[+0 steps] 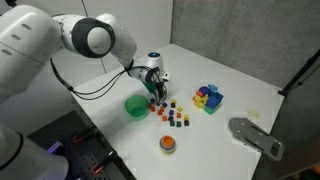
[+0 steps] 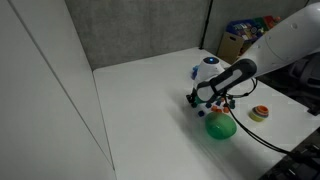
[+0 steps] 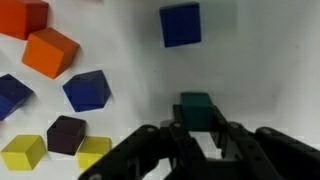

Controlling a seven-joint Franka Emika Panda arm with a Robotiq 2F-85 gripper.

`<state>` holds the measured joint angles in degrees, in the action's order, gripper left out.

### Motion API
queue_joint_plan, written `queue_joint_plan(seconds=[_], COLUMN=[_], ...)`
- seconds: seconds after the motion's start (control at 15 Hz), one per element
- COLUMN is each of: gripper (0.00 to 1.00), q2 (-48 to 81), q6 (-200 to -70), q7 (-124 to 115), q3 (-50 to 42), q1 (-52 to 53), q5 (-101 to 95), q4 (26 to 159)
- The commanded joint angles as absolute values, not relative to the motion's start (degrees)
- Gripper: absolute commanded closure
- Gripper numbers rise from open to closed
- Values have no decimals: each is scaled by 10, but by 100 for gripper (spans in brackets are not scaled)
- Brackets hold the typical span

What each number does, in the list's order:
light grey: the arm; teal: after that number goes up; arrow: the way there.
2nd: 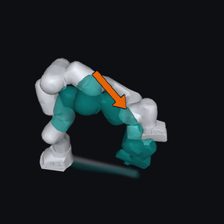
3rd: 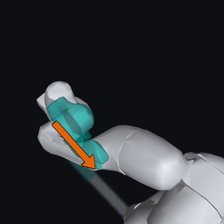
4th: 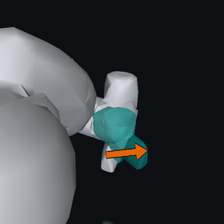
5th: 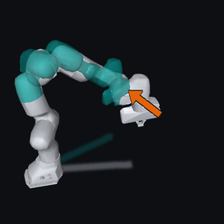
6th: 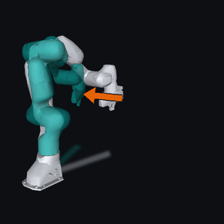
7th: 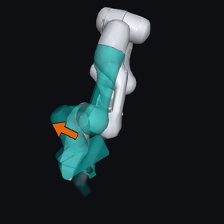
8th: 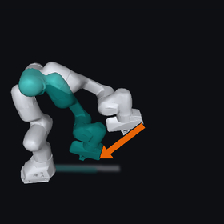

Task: Put the blue block inside the bowl

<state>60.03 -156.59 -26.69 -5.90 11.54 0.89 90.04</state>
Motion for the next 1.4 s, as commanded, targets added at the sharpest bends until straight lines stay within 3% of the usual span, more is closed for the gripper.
queue_joint_plan(seconds=[0.0,0.93,1.33], gripper=[91,91,91], q2=[559,239,210], q6=[-1548,-1483,-1498], q7=[-260,-170,-147], q3=[-68,-49,-23], q1=[120,92,90], q5=[23,5,-4], q4=[928,1265,1352])
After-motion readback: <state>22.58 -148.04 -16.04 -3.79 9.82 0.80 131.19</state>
